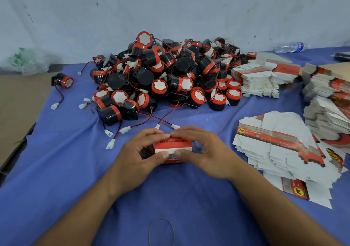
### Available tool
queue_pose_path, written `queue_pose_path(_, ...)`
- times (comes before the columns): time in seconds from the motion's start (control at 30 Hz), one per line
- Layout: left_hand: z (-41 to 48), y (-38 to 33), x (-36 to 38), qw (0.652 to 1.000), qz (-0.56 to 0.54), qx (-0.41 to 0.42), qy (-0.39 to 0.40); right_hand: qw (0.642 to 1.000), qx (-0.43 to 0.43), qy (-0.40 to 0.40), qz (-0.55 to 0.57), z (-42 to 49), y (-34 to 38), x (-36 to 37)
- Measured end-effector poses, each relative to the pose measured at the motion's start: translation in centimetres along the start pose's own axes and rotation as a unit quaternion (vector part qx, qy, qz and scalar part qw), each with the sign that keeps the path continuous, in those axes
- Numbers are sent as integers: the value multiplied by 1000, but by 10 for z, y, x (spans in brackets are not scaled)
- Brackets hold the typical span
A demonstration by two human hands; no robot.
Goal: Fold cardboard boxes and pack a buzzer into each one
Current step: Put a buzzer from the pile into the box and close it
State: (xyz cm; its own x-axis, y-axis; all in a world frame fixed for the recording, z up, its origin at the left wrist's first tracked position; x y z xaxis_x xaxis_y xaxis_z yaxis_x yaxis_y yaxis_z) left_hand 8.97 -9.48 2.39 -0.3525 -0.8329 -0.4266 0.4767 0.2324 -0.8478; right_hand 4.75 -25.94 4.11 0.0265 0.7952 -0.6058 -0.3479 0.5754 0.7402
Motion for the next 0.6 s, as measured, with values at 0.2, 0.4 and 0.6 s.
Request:
queue_pose_path(0.2,2,-4,-2,1000,15,1,8,999,-26,-14,-18,2,6,-3)
queue_pose_path(0.4,-2,-16,-2,991,125,55,4,993,-47,48,-102,-3,11,10)
queue_pose_path(0.6,-4,-37,4,966,220,132,27,955,-88,23,-283,-11,22,17)
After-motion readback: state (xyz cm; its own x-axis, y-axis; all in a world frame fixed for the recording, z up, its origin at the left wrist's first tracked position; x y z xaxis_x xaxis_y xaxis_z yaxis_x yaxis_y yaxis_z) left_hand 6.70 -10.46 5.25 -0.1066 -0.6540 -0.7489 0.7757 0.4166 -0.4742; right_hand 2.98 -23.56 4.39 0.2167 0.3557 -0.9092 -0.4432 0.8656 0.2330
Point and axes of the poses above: each hand's wrist, its own z-axis towards the middle knuckle, its own x-axis out of the palm, y = z × x, the point moved 8 cm from there along z, towards the middle knuckle
